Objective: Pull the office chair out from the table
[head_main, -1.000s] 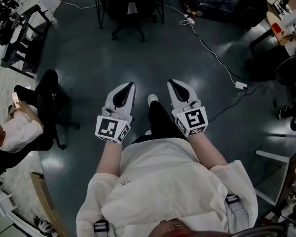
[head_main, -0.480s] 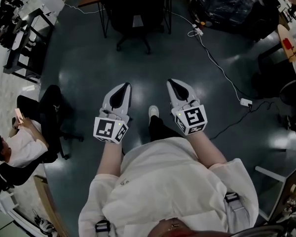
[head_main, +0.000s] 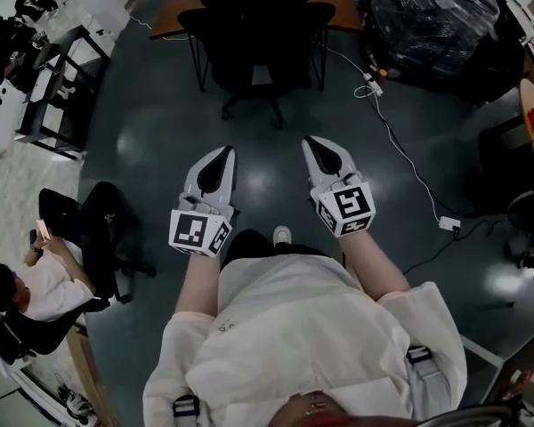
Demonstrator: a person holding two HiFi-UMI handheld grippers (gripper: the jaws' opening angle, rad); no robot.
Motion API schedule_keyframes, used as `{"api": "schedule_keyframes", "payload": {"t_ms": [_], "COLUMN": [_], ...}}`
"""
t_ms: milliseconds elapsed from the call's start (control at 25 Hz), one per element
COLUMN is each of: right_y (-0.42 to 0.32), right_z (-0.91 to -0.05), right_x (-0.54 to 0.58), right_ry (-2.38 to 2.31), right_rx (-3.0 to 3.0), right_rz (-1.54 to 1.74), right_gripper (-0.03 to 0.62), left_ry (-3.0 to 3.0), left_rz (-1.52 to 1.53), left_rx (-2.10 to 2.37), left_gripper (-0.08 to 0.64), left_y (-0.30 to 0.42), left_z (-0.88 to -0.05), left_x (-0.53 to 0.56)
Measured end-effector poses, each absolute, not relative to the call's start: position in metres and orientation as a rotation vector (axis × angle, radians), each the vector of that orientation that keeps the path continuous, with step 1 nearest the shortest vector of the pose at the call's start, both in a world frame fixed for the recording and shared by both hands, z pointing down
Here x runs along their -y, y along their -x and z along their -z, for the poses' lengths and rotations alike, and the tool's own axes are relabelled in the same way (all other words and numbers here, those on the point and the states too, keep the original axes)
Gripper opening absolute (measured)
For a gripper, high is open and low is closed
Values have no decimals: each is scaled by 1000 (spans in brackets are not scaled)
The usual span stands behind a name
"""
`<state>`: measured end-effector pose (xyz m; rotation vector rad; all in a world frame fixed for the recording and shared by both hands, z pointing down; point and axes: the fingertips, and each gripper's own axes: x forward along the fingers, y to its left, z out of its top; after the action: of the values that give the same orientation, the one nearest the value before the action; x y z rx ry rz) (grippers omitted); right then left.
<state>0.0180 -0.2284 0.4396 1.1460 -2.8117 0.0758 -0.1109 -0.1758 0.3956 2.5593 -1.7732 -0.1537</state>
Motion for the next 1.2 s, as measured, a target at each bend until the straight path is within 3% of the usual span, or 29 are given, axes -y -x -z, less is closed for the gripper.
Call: {"api": "schedule_keyframes", "payload": {"t_ms": [800, 1200], "right_y": [73, 85], "right_z": [-414, -381], "right_x": [483, 566], "right_ry": [-1291, -1276], "right_rx": [2695, 2627], "right_rz": [79, 297], "right_gripper": [-9, -9], "left_ry": [-2695, -2783], "left_rz": [203, 152], "left_rx": [1595, 1576], "left_gripper": [17, 17], "left_y": [214, 222], "left_z": [-380, -359], "left_x": [450, 534]}}
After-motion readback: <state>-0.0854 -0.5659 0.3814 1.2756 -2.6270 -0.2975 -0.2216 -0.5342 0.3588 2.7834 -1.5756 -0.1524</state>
